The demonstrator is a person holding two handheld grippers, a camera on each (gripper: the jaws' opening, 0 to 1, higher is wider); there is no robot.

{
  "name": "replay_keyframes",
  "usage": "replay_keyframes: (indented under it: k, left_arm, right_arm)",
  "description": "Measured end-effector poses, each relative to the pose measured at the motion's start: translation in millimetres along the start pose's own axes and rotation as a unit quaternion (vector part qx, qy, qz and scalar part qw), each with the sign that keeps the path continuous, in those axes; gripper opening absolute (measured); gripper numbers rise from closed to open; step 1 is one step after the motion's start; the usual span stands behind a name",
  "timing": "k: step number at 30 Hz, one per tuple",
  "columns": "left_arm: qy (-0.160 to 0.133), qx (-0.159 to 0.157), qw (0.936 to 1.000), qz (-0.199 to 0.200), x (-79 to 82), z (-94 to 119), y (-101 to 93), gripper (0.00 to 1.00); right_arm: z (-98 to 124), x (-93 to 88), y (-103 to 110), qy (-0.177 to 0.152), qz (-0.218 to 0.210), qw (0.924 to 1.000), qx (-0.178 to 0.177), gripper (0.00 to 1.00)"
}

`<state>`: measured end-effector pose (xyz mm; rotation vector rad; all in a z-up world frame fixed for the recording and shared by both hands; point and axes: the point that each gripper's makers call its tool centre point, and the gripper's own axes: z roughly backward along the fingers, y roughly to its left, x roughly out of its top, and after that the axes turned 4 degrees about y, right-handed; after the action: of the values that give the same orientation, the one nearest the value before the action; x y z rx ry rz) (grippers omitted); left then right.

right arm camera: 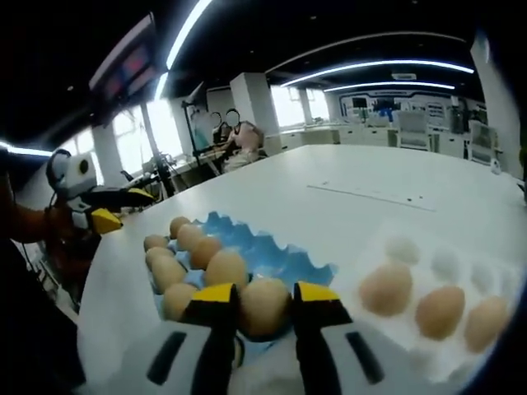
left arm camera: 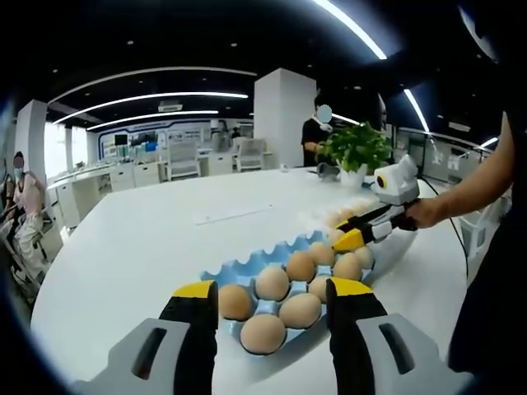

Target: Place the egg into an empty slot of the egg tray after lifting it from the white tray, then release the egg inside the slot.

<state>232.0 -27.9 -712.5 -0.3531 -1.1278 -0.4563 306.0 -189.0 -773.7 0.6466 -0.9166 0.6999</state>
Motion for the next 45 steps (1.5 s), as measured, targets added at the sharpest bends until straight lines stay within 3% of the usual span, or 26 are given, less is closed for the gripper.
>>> replay_keyframes:
  k: [15, 19, 22, 27, 35, 43, 44, 45]
  left_arm:
    - [-0.002, -0.002, 1.0000, -0.003, 1.7, -0.8, -0.7, 0.52]
    - [-0.003, -0.002, 1.0000, -0.002, 1.0, -1.1, -0.4, 0.52]
    - [0.002, 0.000, 1.0000, -0.005, -1.3, -2.2, -0.2, 0.52]
    - [0.000, -0.004, 1.0000, -0.004, -1.2, -3.0, -1.9, 0.52]
    - [-0.003, 0.001, 1.0000, 0.000, -2.1, 0.7, 1.4, 0.52]
    - [-0.004, 0.007, 1.0000, 0.001, -0.3, 2.5, 2.5, 0.52]
    - [-0.004, 0.007, 1.0000, 0.001, -0.4, 2.4, 2.2, 0.52]
    - [-0.004, 0.007, 1.0000, 0.001, -0.4, 2.2, 1.8, 0.52]
  right_arm:
    - [11.4, 1.0, -3.2, -0.007, 0.006, 0.9999, -0.014, 0.27]
    - [24.8, 20.7, -19.9, -0.052, 0.018, 0.9968, -0.058, 0.25]
    - [34.1, 27.8, -45.0, -0.060, 0.029, 0.9918, -0.109, 0.26]
    - [39.6, 25.9, -73.7, -0.065, -0.017, 0.9870, -0.146, 0.28]
    - [30.9, 15.3, -79.5, -0.030, 0.038, 0.9862, -0.158, 0.35]
    - [27.2, 12.8, -89.1, -0.005, 0.061, 0.9847, -0.163, 0.25]
    - [25.3, 8.7, -89.3, 0.027, 0.109, 0.9807, -0.161, 0.25]
    - [24.0, 6.7, -88.8, 0.040, 0.128, 0.9782, -0.158, 0.26]
